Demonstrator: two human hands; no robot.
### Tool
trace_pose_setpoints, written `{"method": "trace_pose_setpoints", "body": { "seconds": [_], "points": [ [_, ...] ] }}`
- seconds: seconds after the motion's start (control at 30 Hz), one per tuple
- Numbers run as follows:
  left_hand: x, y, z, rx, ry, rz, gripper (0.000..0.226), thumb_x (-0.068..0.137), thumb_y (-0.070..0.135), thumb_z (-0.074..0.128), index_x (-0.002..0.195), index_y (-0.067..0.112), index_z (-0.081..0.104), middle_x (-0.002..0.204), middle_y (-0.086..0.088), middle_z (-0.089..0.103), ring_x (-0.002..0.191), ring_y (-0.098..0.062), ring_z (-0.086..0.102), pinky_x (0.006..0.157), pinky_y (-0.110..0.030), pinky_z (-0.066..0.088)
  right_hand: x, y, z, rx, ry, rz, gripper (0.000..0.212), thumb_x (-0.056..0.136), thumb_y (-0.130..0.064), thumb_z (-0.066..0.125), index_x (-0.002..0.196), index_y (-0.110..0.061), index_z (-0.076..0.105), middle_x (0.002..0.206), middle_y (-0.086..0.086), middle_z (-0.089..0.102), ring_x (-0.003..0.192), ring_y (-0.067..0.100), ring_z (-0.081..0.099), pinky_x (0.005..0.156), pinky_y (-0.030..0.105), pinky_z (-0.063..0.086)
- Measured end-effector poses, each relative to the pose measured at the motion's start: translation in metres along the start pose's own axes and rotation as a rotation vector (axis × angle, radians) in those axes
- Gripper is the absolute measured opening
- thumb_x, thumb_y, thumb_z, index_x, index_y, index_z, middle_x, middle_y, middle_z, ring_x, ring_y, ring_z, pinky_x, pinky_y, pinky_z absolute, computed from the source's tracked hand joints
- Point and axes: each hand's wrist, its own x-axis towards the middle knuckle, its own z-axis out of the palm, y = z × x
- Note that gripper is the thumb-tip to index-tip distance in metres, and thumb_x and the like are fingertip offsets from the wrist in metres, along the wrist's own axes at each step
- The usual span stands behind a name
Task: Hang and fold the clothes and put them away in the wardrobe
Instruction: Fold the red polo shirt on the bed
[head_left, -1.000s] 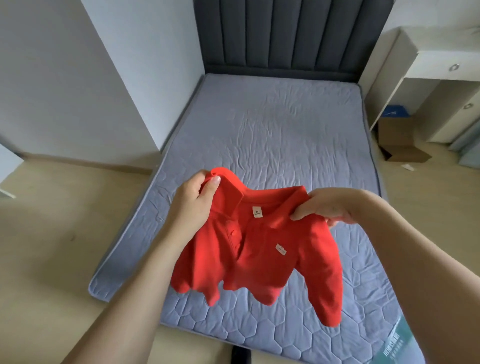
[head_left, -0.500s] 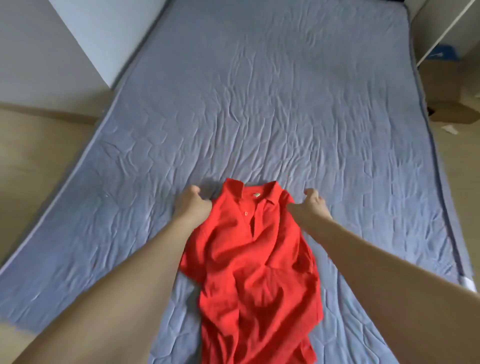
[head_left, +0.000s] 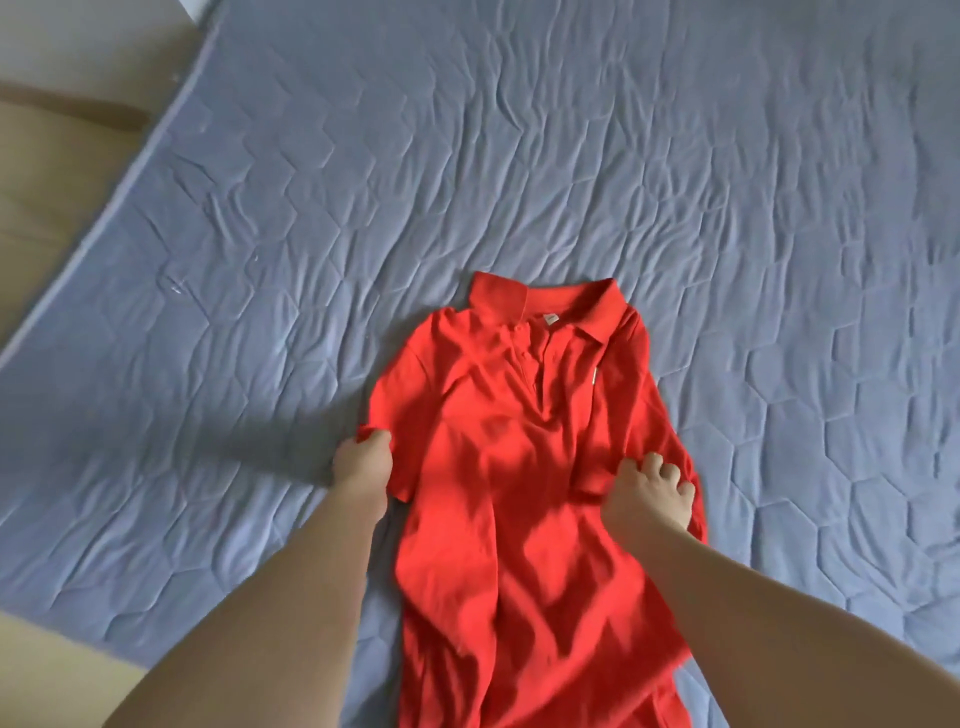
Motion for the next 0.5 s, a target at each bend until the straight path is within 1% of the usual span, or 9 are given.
{"method": "trace_pose_setpoints", "body": {
  "seconds": [0.03,0.13,0.2,0.23,0.3,0.37,0.43,0.47,0.5],
  "points": [
    [0.004,0.010,-0.003,-0.041,0.037,0.027,0.033,0.094,0.016,0.053,0.117,-0.007,0.060,0.101,-0.018,0.065,0.098,-0.028,0.058,0.076,-0.031,0.042,0.005,0.000,-0.004,0.034,-0.025,0.014,0.044,0.091,-0.028,0.040,0.133,-0.016,0.048,0.138,0.010,0.044,0.129,0.031,0.038,0.105,0.042,0.031],
    [0.009,0.043,-0.032,-0.015,0.346,0.116,0.039,0.097,0.015,0.044,0.124,-0.012,0.053,0.128,-0.030,0.055,0.120,-0.041,0.051,0.098,-0.040,0.038,0.025,0.013,-0.032,0.412,-0.120,0.155,0.040,0.092,-0.023,0.043,0.122,-0.001,0.057,0.125,0.020,0.059,0.115,0.035,0.057,0.097,0.039,0.046],
    [0.011,0.060,-0.051,-0.041,0.502,0.132,0.040,0.097,0.014,0.042,0.126,-0.012,0.048,0.132,-0.031,0.050,0.123,-0.043,0.047,0.101,-0.040,0.033,0.046,0.034,-0.065,0.626,-0.032,0.337,0.035,0.087,-0.008,0.045,0.117,0.007,0.059,0.118,0.024,0.062,0.110,0.036,0.061,0.094,0.041,0.049],
    [0.009,0.068,-0.056,-0.047,0.516,0.158,0.038,0.097,0.014,0.043,0.126,-0.010,0.046,0.132,-0.031,0.050,0.121,-0.043,0.048,0.100,-0.040,0.033,0.054,0.046,-0.082,0.719,0.033,0.444,0.035,0.087,-0.006,0.045,0.117,0.005,0.059,0.116,0.023,0.062,0.110,0.036,0.060,0.093,0.041,0.049],
    [0.000,0.076,-0.054,-0.015,0.436,0.193,0.038,0.094,0.013,0.046,0.126,-0.008,0.042,0.130,-0.030,0.049,0.119,-0.042,0.049,0.099,-0.039,0.034,0.063,0.059,-0.106,0.819,0.142,0.561,0.032,0.092,-0.010,0.038,0.114,0.000,0.058,0.116,0.020,0.059,0.112,0.037,0.057,0.089,0.041,0.047],
    [-0.008,0.077,-0.042,0.060,0.294,0.131,0.045,0.094,0.008,0.045,0.133,-0.012,0.034,0.139,-0.029,0.043,0.126,-0.039,0.045,0.102,-0.036,0.033,0.064,0.057,-0.117,0.846,0.181,0.587,0.038,0.095,-0.012,0.032,0.121,0.002,0.055,0.124,0.023,0.055,0.117,0.038,0.053,0.095,0.043,0.043],
    [-0.010,0.068,-0.030,0.337,0.144,0.052,0.045,0.098,0.006,0.039,0.140,-0.008,0.032,0.145,-0.021,0.040,0.134,-0.033,0.040,0.102,-0.032,0.035,0.058,0.045,-0.118,0.969,0.167,0.612,0.043,0.098,-0.020,0.030,0.126,0.003,0.052,0.129,0.021,0.054,0.120,0.037,0.050,0.098,0.041,0.040],
    [-0.010,0.067,-0.029,0.486,0.106,0.052,0.044,0.099,0.008,0.039,0.141,-0.003,0.036,0.145,-0.016,0.043,0.134,-0.031,0.042,0.097,-0.028,0.040,0.058,0.039,-0.111,1.015,0.155,0.618,0.043,0.099,-0.022,0.030,0.127,0.002,0.052,0.127,0.020,0.055,0.120,0.037,0.051,0.096,0.040,0.041],
    [-0.010,0.068,-0.031,0.544,0.103,0.064,0.044,0.099,0.010,0.042,0.141,0.001,0.039,0.144,-0.013,0.045,0.133,-0.030,0.044,0.094,-0.027,0.043,0.057,0.034,-0.106,1.048,0.146,0.639,0.043,0.098,-0.023,0.031,0.126,0.002,0.053,0.118,0.019,0.059,0.116,0.037,0.054,0.092,0.040,0.042]
  ]
}}
